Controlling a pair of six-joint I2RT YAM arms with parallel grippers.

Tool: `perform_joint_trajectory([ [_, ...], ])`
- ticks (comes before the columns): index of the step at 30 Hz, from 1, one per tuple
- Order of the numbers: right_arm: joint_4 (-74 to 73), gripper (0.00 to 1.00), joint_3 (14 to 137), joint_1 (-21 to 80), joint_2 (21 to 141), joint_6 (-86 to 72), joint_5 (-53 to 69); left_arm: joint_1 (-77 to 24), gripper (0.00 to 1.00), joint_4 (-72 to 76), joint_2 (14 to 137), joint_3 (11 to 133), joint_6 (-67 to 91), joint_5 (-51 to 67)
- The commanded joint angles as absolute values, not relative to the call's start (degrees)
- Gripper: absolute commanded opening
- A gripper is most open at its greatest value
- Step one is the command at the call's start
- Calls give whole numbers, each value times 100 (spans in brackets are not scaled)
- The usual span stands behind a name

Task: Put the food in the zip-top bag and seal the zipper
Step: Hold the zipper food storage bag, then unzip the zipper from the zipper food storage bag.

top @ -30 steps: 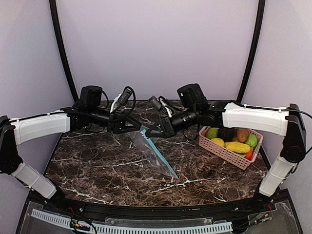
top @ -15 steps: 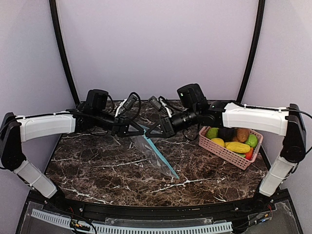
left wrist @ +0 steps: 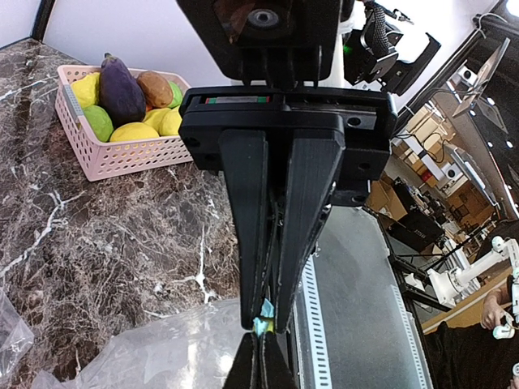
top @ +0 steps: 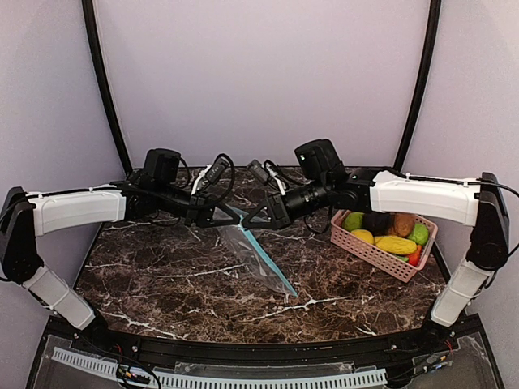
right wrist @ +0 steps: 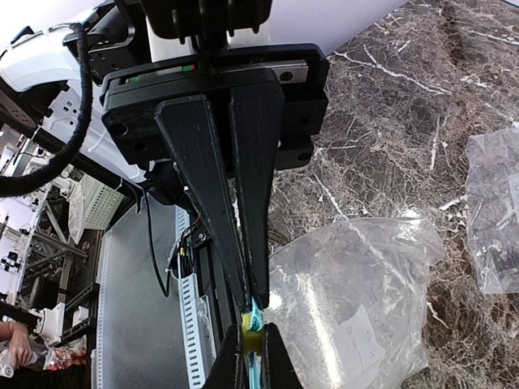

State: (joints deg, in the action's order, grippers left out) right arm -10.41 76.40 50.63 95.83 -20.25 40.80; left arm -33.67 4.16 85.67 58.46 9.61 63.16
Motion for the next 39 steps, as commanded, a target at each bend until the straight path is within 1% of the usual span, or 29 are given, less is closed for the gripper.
perform_joint_trajectory([
  [1, -857, 0, 7614, 5142, 9528, -2038, 3969, -3396, 1, 325, 8507, 5913, 857, 6219],
  [10, -951, 0, 7573, 5216, 9534, -1887, 3619, -3395, 1, 383, 8375, 5841, 814, 5932],
  [26, -873, 0, 7308, 5248, 9587, -1932, 3542, -3386, 1, 231, 8095, 5773, 550, 5221],
  [39, -790, 0, 7181, 5255, 9603, -1986, 3546, -3299, 1, 301, 7970, 5715, 557, 5103],
])
